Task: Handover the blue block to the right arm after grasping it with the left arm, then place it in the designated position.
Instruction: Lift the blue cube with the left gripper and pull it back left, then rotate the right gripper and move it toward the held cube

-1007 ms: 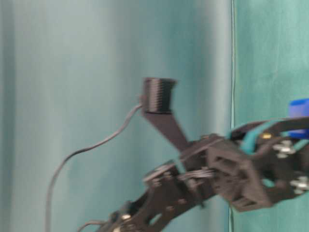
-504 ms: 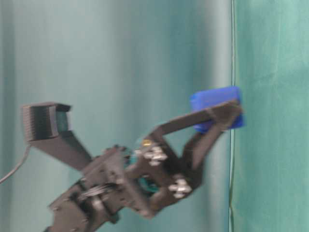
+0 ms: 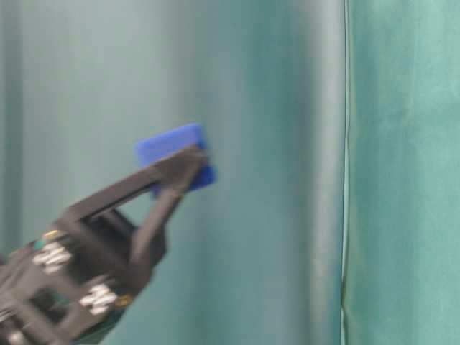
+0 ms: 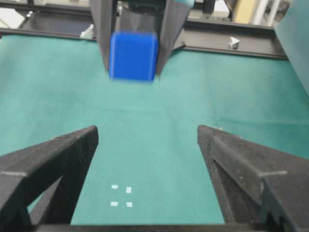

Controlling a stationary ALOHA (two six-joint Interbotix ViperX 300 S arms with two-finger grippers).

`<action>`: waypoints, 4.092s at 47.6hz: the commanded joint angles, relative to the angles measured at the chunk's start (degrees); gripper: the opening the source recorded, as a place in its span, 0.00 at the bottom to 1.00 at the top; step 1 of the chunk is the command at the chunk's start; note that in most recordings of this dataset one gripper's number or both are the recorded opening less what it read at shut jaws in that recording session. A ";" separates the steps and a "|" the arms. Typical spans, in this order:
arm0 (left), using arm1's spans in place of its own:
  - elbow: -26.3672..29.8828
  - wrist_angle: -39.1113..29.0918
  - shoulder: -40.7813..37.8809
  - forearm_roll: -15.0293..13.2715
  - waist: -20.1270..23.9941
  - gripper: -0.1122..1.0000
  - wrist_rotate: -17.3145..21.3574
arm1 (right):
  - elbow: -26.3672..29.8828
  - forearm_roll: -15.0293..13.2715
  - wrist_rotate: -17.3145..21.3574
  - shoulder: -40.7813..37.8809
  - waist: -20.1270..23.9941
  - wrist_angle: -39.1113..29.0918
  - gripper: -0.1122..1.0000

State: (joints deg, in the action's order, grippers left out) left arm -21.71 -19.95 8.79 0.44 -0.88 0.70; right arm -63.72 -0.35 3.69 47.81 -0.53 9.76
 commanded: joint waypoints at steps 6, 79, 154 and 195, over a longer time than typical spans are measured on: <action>1.14 0.18 3.69 0.18 -0.18 0.52 0.09 | 0.97 -0.09 -0.18 -0.18 -0.18 0.18 0.95; 1.23 -1.14 3.60 0.09 -0.26 0.52 -0.09 | 0.88 -0.09 -0.26 -0.18 -0.18 0.26 0.95; -15.38 25.49 17.75 -0.26 -0.18 0.52 0.00 | 1.05 -0.88 -0.26 -0.09 -0.18 0.62 0.95; -15.38 25.14 17.67 -0.35 -0.18 0.52 -0.18 | 8.70 -15.12 -16.70 0.26 -0.18 -2.72 0.95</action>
State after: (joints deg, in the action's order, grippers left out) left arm -37.79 5.01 26.10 0.26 -0.97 0.62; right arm -57.39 -13.62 -10.90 48.34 -0.62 7.73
